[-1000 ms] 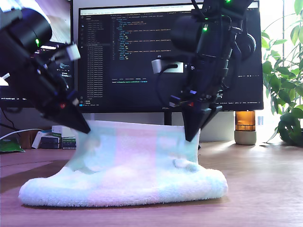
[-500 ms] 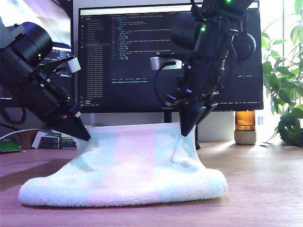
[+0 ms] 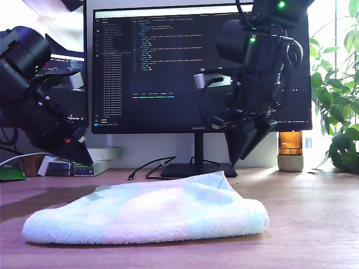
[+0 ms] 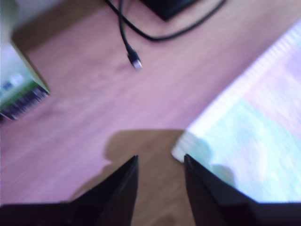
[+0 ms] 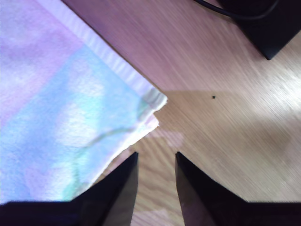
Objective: Fold the tea towel to a neat square and place it to the right
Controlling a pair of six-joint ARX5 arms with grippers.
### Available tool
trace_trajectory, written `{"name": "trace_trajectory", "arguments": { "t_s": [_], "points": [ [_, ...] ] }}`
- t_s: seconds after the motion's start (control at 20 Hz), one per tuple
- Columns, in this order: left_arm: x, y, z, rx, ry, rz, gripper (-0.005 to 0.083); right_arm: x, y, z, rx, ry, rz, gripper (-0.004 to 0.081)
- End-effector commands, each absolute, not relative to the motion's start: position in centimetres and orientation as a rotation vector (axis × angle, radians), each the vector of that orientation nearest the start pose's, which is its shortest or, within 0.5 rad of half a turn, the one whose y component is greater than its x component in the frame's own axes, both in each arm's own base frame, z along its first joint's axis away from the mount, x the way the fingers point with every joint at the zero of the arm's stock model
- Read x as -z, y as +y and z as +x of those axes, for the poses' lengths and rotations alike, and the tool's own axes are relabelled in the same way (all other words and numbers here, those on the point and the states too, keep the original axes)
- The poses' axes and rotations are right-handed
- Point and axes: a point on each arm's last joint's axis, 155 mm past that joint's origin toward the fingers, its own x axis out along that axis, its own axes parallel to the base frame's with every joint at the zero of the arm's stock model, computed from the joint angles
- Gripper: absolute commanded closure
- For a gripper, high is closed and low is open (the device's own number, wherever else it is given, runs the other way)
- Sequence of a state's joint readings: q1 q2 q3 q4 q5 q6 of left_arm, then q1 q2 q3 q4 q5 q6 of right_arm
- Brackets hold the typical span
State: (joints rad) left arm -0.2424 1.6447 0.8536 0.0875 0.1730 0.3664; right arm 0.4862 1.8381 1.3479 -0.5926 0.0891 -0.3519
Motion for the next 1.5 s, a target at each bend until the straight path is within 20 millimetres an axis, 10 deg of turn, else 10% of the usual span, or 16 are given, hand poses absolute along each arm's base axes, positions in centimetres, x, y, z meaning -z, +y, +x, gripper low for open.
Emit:
{"name": "trace_trajectory", "arguments": {
  "t_s": [0.0, 0.15, 0.95, 1.45],
  "points": [
    [-6.9, -12.5, 42.6, 0.476, 0.642, 0.383, 0.0561, -6.2, 19.5, 40.4, -0.537, 1.009, -0.626, 0.0561],
    [-7.4, -12.1, 42.6, 0.458, 0.648, 0.374, 0.0804, -6.7, 19.4, 40.4, -0.530, 1.008, -0.616, 0.0703],
    [-11.7, -15.1, 38.5, 0.630, 0.610, 0.164, 0.0795, -13.3, 21.2, 39.9, -0.546, 0.833, -0.395, 0.0780],
    [-12.2, -15.6, 32.0, 0.679, 0.438, -0.031, 0.0795, -15.9, 22.2, 34.5, -0.725, 0.516, -0.209, 0.0780]
  ]
}}
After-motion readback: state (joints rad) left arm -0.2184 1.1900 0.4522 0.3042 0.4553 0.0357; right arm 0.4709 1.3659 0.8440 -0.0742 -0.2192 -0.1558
